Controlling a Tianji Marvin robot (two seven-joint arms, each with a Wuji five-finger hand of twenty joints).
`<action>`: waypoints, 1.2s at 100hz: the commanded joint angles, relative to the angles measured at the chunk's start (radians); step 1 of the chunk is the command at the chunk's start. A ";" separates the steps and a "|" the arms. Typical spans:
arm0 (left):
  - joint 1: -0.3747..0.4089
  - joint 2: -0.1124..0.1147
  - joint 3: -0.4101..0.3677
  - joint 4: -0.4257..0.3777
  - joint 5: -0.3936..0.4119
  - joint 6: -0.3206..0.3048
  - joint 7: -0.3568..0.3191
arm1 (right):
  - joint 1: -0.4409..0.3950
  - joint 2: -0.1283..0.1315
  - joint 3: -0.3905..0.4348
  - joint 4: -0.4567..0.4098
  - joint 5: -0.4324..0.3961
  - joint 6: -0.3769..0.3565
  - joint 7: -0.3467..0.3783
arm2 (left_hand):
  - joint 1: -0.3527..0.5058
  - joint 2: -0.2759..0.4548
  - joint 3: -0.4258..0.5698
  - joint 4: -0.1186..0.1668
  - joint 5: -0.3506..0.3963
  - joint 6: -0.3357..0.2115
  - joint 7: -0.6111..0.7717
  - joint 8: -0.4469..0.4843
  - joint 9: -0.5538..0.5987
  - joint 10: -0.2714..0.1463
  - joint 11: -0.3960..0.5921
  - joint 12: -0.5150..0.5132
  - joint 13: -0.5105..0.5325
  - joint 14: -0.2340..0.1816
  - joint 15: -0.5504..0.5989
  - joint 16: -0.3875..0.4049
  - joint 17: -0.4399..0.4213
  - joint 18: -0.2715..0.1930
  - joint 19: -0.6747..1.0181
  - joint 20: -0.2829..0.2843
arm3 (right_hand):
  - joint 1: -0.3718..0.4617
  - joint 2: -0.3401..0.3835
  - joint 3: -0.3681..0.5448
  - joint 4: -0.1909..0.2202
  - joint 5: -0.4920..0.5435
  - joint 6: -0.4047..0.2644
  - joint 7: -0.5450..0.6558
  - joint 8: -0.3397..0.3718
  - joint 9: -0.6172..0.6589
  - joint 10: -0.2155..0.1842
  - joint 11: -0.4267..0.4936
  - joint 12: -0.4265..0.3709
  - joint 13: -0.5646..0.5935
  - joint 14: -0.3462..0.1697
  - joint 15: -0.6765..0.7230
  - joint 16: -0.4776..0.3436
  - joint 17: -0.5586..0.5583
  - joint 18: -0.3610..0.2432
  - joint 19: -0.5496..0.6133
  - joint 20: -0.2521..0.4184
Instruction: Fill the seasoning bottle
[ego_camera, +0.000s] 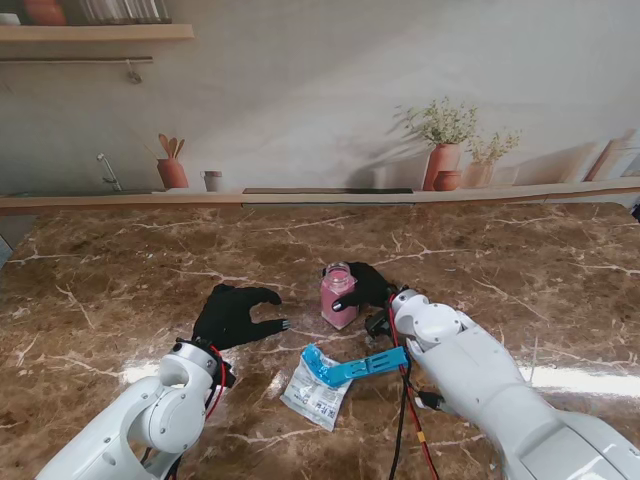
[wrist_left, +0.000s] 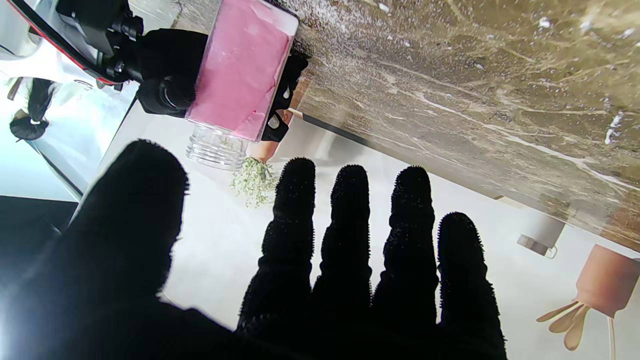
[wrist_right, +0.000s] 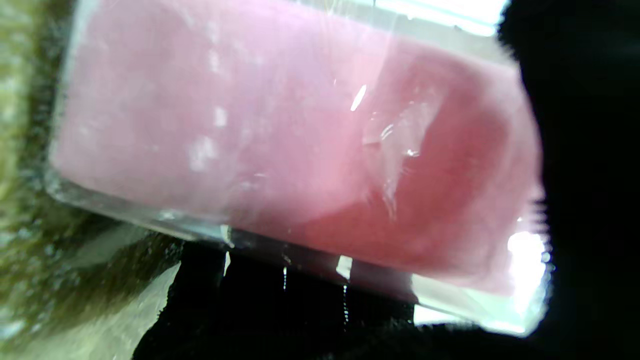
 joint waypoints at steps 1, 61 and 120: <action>0.007 0.000 0.000 0.001 0.000 0.000 0.006 | -0.006 0.013 0.008 0.002 -0.001 0.012 0.003 | -0.009 0.038 -0.030 0.037 0.015 -0.008 -0.009 -0.001 -0.004 0.002 -0.025 -0.012 0.005 -0.004 -0.031 -0.014 -0.022 -0.026 -0.031 0.012 | 0.194 0.199 0.218 0.070 0.202 -0.166 0.323 0.049 0.185 -0.102 0.195 0.099 0.056 -0.018 0.048 0.055 0.006 0.081 0.024 -0.019; 0.001 -0.002 0.000 0.011 -0.007 -0.009 0.010 | 0.015 0.035 0.039 0.045 -0.017 0.041 0.108 | -0.005 0.039 -0.013 0.034 0.037 -0.013 -0.004 0.001 -0.002 0.006 -0.045 -0.040 0.005 -0.004 -0.045 -0.038 -0.022 -0.033 -0.036 -0.004 | 0.217 0.298 0.162 0.106 0.136 -0.103 0.430 -0.617 -0.199 -0.083 0.357 0.569 -0.444 -0.058 0.469 0.440 -0.131 -0.023 0.056 -0.030; -0.006 -0.004 0.004 0.021 -0.015 -0.016 0.014 | -0.052 0.068 0.076 -0.102 -0.020 0.087 -0.003 | -0.002 0.047 -0.009 0.032 0.053 -0.014 0.000 0.004 0.011 0.009 -0.044 -0.048 0.014 -0.001 -0.038 -0.042 -0.021 -0.026 -0.025 -0.009 | 0.259 0.356 0.179 0.135 0.233 -0.088 0.511 0.187 0.164 -0.040 0.202 0.062 0.210 0.071 0.040 0.087 0.192 0.121 0.255 0.030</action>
